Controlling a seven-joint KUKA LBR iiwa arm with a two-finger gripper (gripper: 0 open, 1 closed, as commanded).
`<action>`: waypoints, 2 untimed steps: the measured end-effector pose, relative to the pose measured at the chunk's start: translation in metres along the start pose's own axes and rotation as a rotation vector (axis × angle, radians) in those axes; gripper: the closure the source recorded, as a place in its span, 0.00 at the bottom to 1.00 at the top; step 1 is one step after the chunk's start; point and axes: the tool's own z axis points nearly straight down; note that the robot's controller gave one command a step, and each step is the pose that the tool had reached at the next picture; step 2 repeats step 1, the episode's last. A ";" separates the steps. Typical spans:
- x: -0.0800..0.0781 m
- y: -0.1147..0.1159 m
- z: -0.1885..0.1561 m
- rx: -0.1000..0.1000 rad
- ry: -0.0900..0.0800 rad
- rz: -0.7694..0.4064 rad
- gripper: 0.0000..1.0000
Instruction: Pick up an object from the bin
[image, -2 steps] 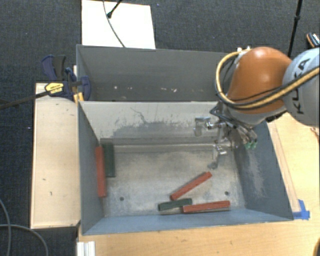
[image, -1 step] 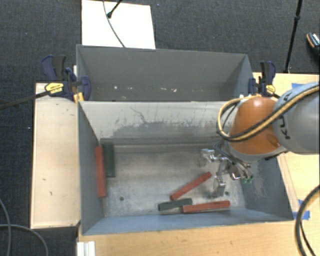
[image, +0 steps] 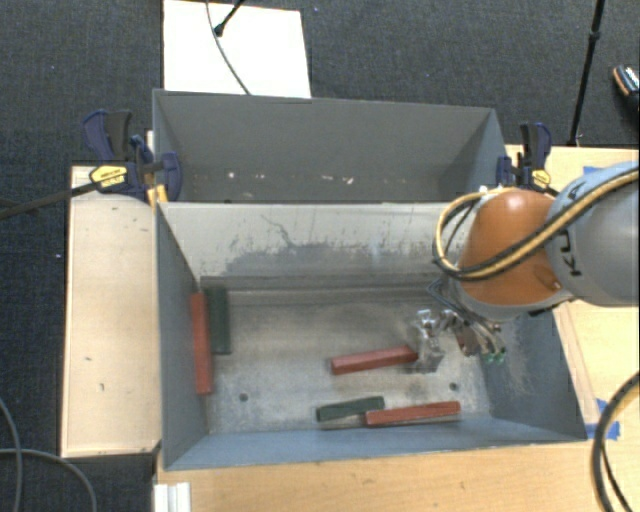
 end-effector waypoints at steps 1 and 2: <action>-0.025 -0.036 -0.155 0.004 -0.009 -0.085 1.00; -0.025 -0.036 -0.155 0.004 -0.009 -0.085 1.00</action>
Offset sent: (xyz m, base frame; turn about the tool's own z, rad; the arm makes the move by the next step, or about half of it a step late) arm 0.0267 -0.0307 0.1502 -0.0881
